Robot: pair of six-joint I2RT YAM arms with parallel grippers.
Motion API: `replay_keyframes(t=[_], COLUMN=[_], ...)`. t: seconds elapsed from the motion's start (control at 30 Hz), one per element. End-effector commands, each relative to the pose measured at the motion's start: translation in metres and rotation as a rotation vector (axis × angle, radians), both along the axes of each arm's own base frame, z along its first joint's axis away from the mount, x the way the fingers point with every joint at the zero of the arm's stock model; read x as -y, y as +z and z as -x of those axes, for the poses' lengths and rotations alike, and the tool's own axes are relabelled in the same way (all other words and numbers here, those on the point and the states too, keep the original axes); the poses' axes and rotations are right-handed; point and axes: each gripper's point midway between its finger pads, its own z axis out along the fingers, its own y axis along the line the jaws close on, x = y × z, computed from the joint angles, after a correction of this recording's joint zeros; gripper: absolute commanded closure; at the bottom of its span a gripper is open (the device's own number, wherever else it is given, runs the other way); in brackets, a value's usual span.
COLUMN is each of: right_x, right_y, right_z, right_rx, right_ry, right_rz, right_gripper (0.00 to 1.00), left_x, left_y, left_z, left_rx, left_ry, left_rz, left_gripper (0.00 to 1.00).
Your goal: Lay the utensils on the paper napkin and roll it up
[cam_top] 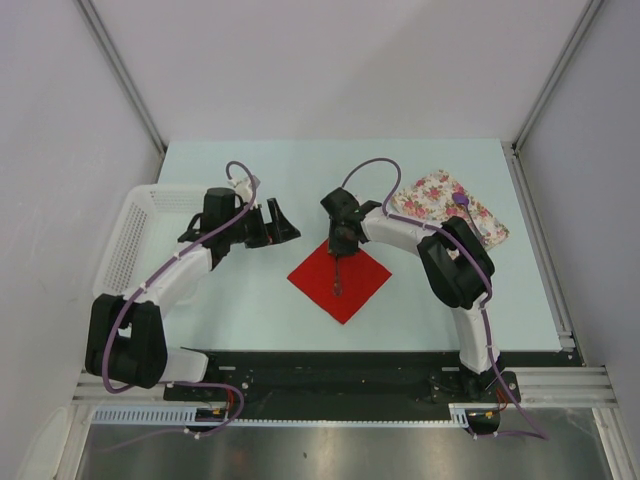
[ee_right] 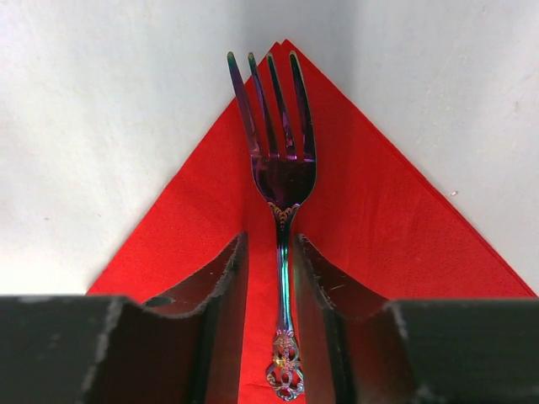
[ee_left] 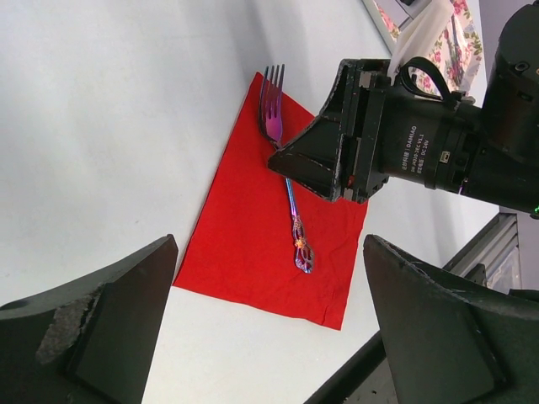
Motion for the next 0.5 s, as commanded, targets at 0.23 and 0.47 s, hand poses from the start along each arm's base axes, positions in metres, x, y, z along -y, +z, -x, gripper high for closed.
replay_keyframes(t=[0.23,0.47], right_x=[-0.007,0.020], right_y=[0.080,0.177], right_z=[-0.025,-0.049], right_rx=[0.148,0.382], right_ry=[0.058,0.260], right_rz=[-0.076,-0.075], right_gripper=[0.60,0.54], left_x=[0.000,0.003], left_y=[0.026,0.079], left_z=[-0.008,-0.015], left_rx=[0.081,0.260], left_ry=[-0.009,-0.103], left_rz=[0.021,-0.019], left_gripper=[0.01,0.01])
